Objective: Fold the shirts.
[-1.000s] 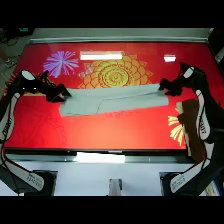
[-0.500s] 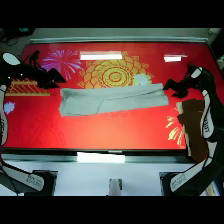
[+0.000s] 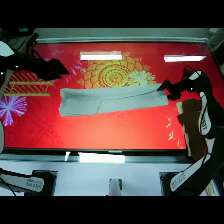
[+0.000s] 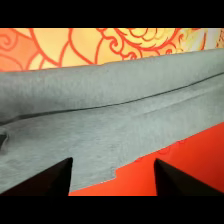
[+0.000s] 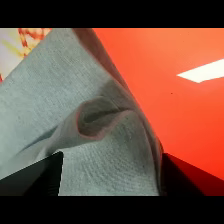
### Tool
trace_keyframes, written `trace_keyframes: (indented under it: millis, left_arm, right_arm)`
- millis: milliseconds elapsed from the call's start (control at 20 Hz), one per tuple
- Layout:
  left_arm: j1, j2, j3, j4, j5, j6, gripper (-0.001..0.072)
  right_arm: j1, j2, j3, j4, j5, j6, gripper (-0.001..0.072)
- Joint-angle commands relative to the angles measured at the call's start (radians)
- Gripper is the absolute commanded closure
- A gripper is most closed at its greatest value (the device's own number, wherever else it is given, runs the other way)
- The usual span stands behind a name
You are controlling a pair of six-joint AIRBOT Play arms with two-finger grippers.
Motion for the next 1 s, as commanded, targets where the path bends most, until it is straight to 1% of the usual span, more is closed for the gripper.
trace_keyframes:
  millis: [0,50,100,150,200,250,300,350,400,500,650,700,800,900,950]
  left_arm:
    - [-0.047,0.011,0.002,0.000,0.003,0.004,0.0111]
    - [-0.055,0.010,0.002,0.000,0.003,0.004,0.0110]
    - [-0.063,0.010,0.002,0.000,0.003,0.004,0.0111]
    - [-0.071,0.010,0.002,0.000,0.003,0.004,0.0111]
    - [-0.079,0.008,0.002,0.000,0.003,0.004,0.0112]
    - [-0.091,0.004,0.002,0.000,0.003,0.004,0.0124]
    - [-0.106,-0.005,0.000,0.000,0.003,0.004,0.0348]
    - [-0.125,-0.016,-0.004,0.000,0.004,0.008,0.0598]
    - [-0.150,-0.031,-0.010,0.000,0.010,0.029,0.0664]
    - [-0.220,-0.069,-0.045,-0.028,0.077,0.029,0.0664]
    - [-0.339,-0.144,-0.105,-0.163,0.216,0.027,0.0664]
    - [-0.379,-0.169,-0.113,-0.183,0.255,0.027,0.0665]
    - [-0.452,-0.196,-0.133,-0.193,0.341,0.026,0.0666]
    - [-0.507,-0.219,-0.138,-0.197,0.380,0.018,0.0665]
    - [-0.532,-0.231,-0.138,-0.203,0.398,-0.002,0.0665]
  right_arm:
    - [0.000,-0.027,-0.003,0.051,0.048,0.000,0.0053]
    - [0.000,-0.033,-0.003,0.060,0.056,0.000,0.0112]
    - [0.000,-0.033,-0.003,0.061,0.060,0.000,0.0308]
    - [0.000,-0.032,-0.003,0.065,0.060,0.000,0.0535]
    - [0.000,-0.028,-0.003,0.072,0.065,-0.001,0.0676]
    - [0.000,-0.018,-0.003,0.081,0.065,-0.022,0.0681]
    - [0.000,-0.001,-0.003,0.090,0.068,-0.047,0.0682]
    - [0.000,0.026,-0.003,0.094,0.070,-0.064,0.0682]
    - [0.000,0.057,-0.003,0.094,0.076,-0.078,0.0683]
    - [0.000,0.137,-0.003,0.094,0.105,-0.091,0.0683]
    - [0.000,0.274,-0.003,0.095,0.197,-0.090,0.0683]
    - [0.000,0.317,-0.003,0.095,0.238,-0.089,0.0682]
    - [0.000,0.410,-0.003,0.093,0.339,-0.081,0.0682]
    - [0.000,0.497,-0.003,0.093,0.417,-0.063,0.0682]
    - [0.000,0.538,-0.003,0.093,0.444,-0.056,0.0682]
